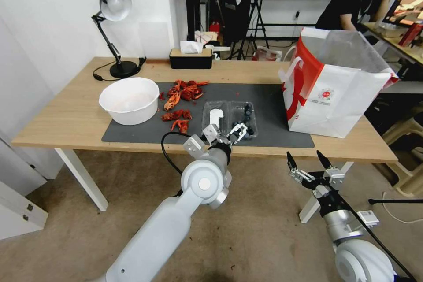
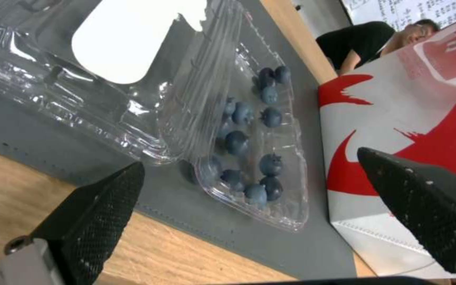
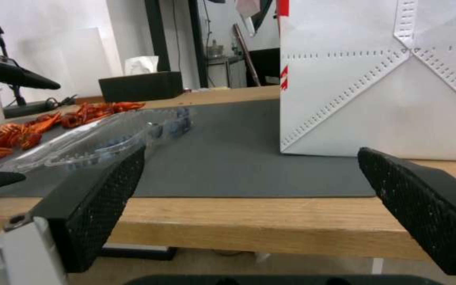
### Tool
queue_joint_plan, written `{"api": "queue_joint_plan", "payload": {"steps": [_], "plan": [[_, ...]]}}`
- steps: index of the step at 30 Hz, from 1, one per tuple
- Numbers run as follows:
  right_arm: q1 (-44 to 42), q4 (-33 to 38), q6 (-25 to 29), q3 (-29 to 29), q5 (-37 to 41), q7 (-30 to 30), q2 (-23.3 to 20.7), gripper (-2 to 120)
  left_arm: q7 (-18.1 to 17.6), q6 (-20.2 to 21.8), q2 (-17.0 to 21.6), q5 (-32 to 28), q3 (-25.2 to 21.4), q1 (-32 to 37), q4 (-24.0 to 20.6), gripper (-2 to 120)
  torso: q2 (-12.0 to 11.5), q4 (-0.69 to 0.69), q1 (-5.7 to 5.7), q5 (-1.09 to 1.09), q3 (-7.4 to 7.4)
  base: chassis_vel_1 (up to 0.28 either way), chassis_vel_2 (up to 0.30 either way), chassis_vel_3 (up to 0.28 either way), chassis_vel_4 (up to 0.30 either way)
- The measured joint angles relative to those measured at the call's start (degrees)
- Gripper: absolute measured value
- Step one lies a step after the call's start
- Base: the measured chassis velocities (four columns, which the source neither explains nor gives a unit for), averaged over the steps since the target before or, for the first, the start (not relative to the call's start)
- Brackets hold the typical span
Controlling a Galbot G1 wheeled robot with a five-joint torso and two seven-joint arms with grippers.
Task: Close the takeout container lid, then place the container into the takeout bag.
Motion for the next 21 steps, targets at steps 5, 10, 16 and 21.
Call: {"api": "queue_joint_plan", "payload": {"steps": [5, 10, 16, 21], "plan": [[0.21, -0.08, 0.02, -0.07, 0.01, 0.0, -0.19, 100, -0.36, -0.01, -0.18, 0.01, -0.14, -0.16, 0.7, 100, 0.0, 0.0, 0.0, 0.0, 0.0, 0.0, 0.0, 0.0, 0.0], [0.07, -0.17, 0.12, -0.07, 0.01, -0.01, -0.19, 100, -0.52, -0.02, -0.02, -0.02, -0.29, -0.41, 0.78, 100, 0.0, 0.0, 0.0, 0.0, 0.0, 0.0, 0.0, 0.0, 0.0], [0.02, -0.16, 0.15, -0.06, 0.01, 0.0, -0.23, 100, -0.63, -0.02, -0.02, -0.07, -0.47, -0.42, 0.96, 100, 0.0, 0.0, 0.0, 0.0, 0.0, 0.0, 0.0, 0.0, 0.0], [0.09, -0.16, 0.21, -0.06, 0.01, 0.0, -0.26, 100, -0.63, -0.02, -0.14, -0.12, -0.77, -0.37, 1.28, 100, 0.0, 0.0, 0.0, 0.0, 0.0, 0.0, 0.0, 0.0, 0.0]]}}
